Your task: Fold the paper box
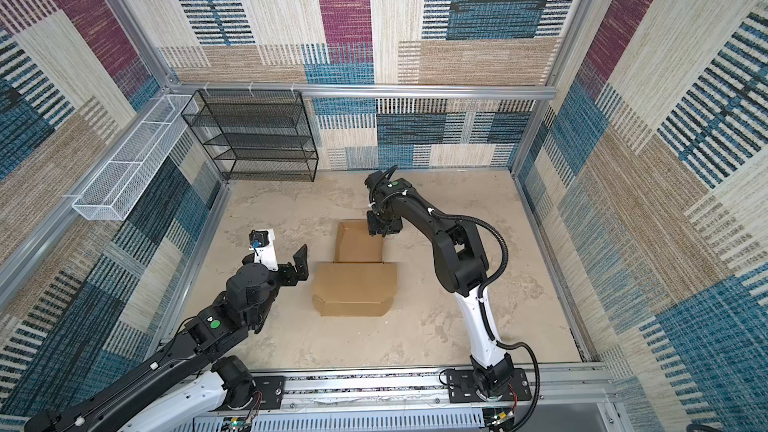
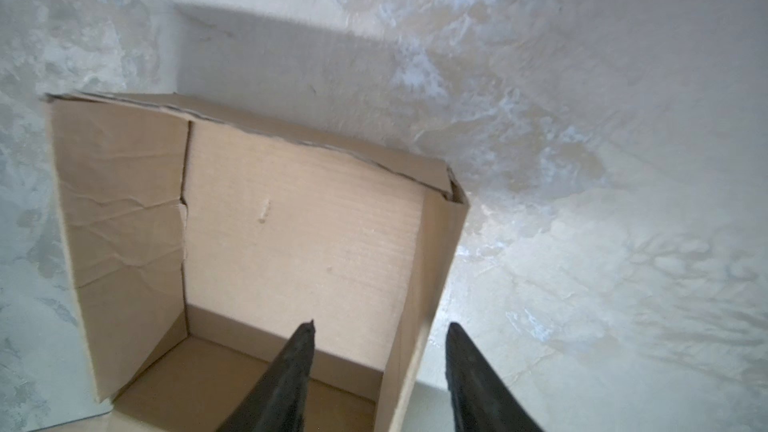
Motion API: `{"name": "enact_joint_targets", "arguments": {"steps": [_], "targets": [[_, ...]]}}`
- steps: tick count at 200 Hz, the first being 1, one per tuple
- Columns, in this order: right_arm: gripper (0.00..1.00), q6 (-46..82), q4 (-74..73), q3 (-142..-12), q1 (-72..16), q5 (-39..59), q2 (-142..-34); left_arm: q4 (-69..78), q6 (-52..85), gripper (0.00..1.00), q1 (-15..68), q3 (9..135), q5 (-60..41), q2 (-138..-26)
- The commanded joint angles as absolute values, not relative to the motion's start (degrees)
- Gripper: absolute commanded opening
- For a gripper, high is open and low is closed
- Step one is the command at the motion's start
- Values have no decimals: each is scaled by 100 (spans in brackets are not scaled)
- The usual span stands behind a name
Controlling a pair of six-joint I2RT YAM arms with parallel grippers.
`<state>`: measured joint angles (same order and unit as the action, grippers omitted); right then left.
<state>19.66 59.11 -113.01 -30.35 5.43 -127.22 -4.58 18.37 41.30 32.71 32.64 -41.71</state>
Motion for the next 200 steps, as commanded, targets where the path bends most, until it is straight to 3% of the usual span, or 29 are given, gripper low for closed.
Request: {"name": "enact_joint_targets", "arguments": {"steps": [1, 14, 25, 57, 65, 104, 140, 200], "targets": [[54, 1908, 5835, -11357, -3015, 494, -12585, -842, 1574, 99, 4122, 3509, 2993, -4099], [54, 1856, 5810, -11343, -3001, 404, -12484, -1134, 1573, 99, 4118, 3727, 2850, -4054], [54, 1805, 5779, -11330, -2989, 323, -12360, -1426, 1594, 89, 4122, 3919, 2695, -4013], [55, 1750, 5400, -11151, -2902, 277, -11872, -2873, 2233, 21, 4122, 4619, 2496, -4131], [55, 1719, 5309, -11087, -2866, 281, -11774, -3221, 2439, 0, 4122, 4798, 2384, -4193], [48, 1549, 4904, -10198, -2786, -93, -10980, -4518, 3521, 0, 4203, 4994, 1488, -4280], [47, 1476, 4337, -8753, -2769, -504, -9956, -5584, 4658, 0, 4497, 4440, 1596, -4197], [48, 1310, 3758, -8209, -2607, -339, -9588, -5637, 6137, 0, 5499, 3624, 1591, -4387]]}}
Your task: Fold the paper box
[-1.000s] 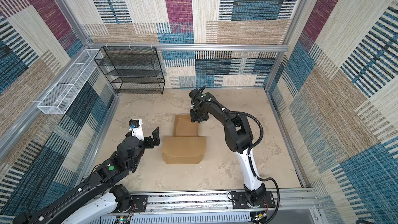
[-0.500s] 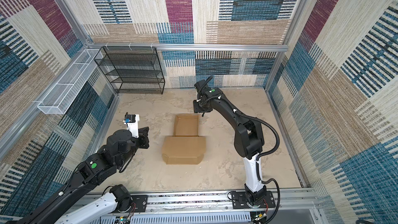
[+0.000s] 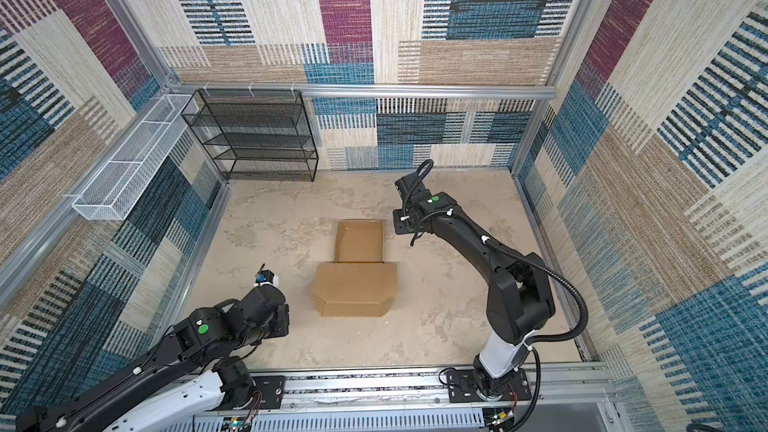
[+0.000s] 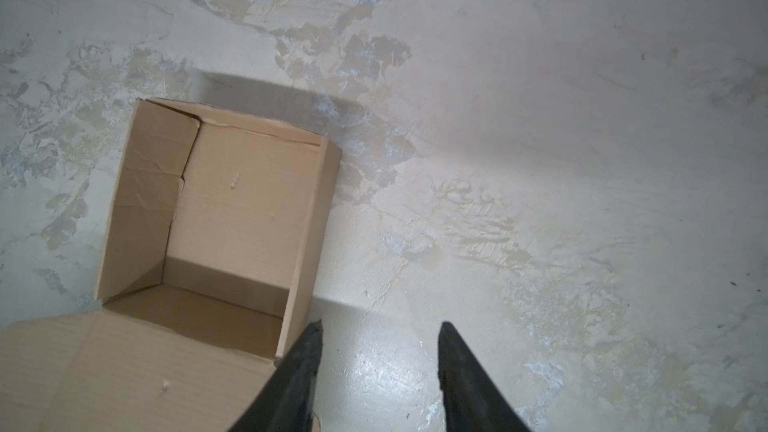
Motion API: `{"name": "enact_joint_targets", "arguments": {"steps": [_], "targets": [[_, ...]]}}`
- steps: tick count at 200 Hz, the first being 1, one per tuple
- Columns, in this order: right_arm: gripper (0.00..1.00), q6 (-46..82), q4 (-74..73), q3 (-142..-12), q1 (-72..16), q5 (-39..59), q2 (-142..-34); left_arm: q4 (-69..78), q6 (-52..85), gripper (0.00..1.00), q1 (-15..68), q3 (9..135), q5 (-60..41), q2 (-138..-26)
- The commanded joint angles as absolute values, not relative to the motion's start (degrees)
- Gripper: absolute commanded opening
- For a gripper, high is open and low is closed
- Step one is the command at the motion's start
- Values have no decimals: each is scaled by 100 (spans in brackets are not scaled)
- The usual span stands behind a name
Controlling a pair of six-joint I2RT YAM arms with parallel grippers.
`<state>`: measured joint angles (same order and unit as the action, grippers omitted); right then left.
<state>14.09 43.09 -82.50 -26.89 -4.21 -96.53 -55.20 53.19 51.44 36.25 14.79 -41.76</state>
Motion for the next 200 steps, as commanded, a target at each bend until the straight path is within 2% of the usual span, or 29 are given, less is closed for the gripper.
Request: {"name": "enact_joint_targets", "arguments": {"steps": [1, 43, 77, 104, 200], "targets": [[48, 1310, 3751, -8209, -2604, -332, -9584, -5627, 6149, 0, 5522, 3627, 1595, -4404], [48, 1271, 3425, -8124, -2508, -119, -9641, -4330, 6660, 0, 6288, 3210, 1603, -4883], [48, 1270, 3168, -7892, -2367, 0, -9625, -4013, 7216, 0, 7443, 3291, 2769, -4994], [48, 1290, 2985, -7751, -2299, 69, -9589, -3419, 7370, 0, 7939, 3155, 3351, -5092], [46, 1042, 2739, -7566, -2276, 642, -9424, -2340, 6706, 0, 8161, 3298, 4684, -5310]]}}
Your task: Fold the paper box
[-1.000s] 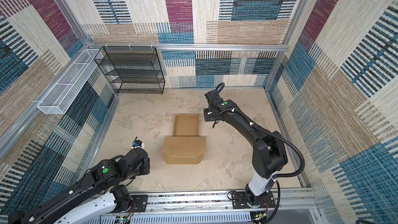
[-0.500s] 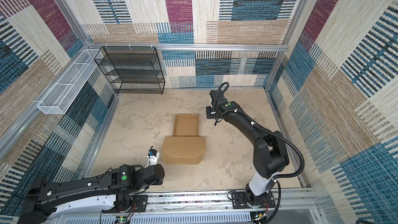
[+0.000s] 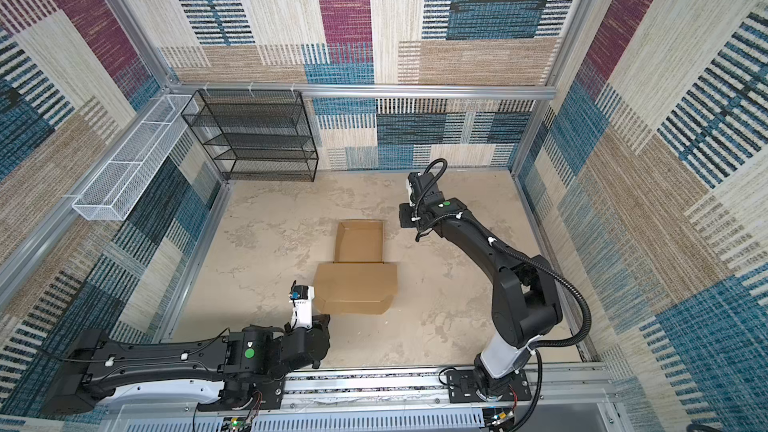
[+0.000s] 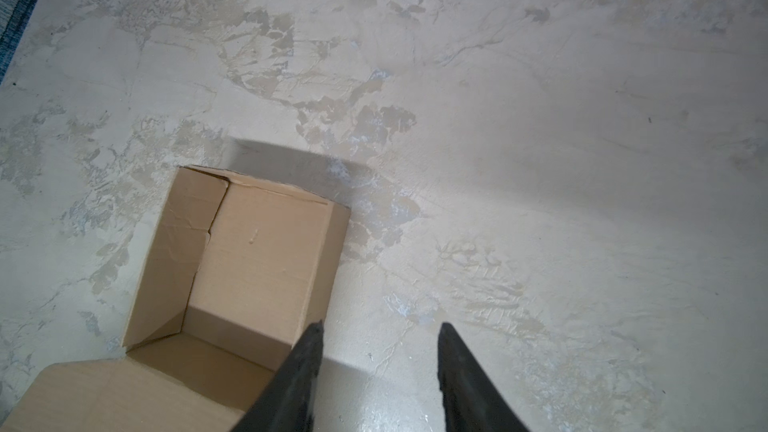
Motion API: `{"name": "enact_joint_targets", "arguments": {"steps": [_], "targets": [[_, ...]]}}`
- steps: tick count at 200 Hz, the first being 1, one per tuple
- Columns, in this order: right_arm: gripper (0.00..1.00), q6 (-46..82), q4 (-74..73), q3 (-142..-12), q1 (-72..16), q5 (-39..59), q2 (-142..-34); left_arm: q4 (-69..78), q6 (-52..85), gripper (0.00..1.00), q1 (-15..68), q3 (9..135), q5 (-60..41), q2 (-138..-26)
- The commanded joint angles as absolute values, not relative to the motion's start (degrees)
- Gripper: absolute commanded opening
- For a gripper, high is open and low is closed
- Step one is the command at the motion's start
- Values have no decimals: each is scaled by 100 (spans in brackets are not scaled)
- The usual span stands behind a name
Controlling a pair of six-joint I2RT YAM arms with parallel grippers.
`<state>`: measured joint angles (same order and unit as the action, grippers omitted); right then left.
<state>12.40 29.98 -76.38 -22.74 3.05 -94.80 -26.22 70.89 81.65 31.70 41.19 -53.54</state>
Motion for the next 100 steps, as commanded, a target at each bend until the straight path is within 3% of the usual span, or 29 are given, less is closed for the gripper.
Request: {"name": "enact_joint_targets", "arguments": {"steps": [1, 50, 100], "targets": [[46, 1031, 2732, -7554, -2276, 660, -9423, -2334, 6693, 0, 8158, 3306, 4693, -5309], [43, 674, 2598, -7178, -2356, 1598, -9178, -2201, 6417, 0, 8045, 3456, 4883, -5296], [42, 474, 2757, -6994, -3096, 1564, -9206, -1794, 6064, 0, 7624, 3514, 4606, -5412]]}}
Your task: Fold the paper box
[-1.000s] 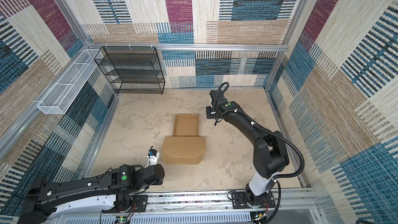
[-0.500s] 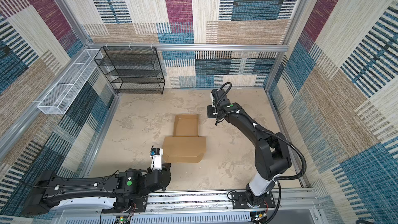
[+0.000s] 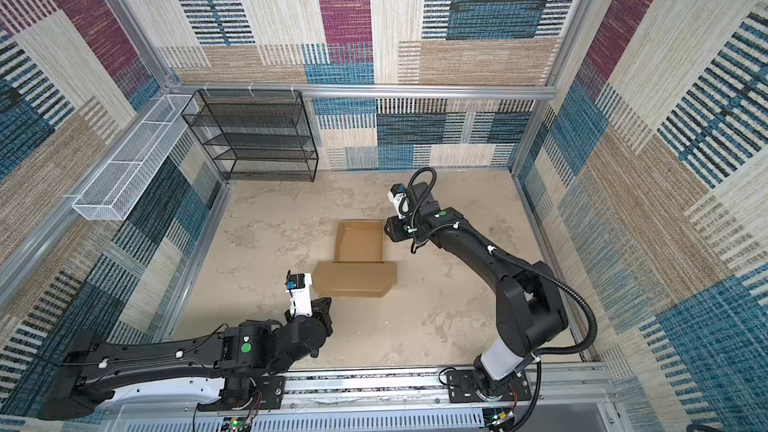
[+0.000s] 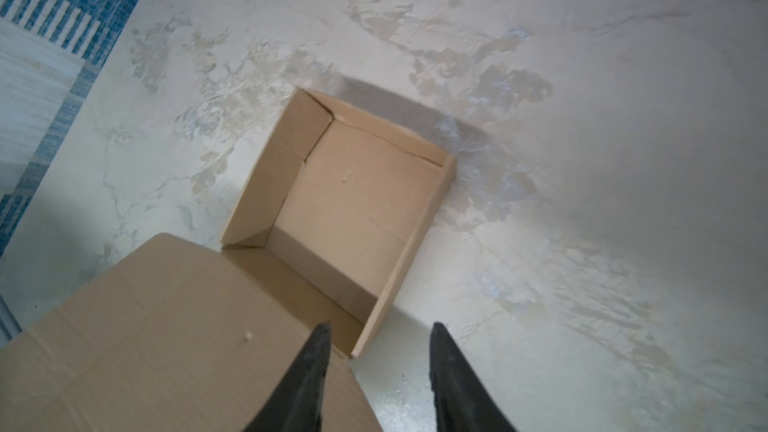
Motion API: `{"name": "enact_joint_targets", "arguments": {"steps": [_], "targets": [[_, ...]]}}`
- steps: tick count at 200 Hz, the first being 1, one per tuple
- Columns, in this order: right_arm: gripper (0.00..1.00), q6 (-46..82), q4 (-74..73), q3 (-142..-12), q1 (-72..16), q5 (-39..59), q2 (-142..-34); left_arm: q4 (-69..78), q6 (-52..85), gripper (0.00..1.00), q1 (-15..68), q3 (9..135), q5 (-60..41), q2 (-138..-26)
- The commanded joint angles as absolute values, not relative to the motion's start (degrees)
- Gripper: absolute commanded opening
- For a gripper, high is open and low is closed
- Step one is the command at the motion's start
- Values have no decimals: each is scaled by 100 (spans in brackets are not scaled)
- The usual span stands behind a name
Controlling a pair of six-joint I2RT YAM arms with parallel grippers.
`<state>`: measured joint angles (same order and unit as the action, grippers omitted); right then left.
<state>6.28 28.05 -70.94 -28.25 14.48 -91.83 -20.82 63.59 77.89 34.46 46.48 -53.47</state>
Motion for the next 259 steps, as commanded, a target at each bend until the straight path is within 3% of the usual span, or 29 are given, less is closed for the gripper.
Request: {"name": "enact_joint_targets", "arguments": {"steps": [1, 259], "targets": [[41, 474, 2754, -6986, -3108, 1569, -9213, -1785, 6056, 0, 7618, 3515, 4597, -5422], [34, 737, 2233, -6124, -3761, 2698, -8763, 226, 4537, 0, 5074, 4382, 2426, -7096]]}}
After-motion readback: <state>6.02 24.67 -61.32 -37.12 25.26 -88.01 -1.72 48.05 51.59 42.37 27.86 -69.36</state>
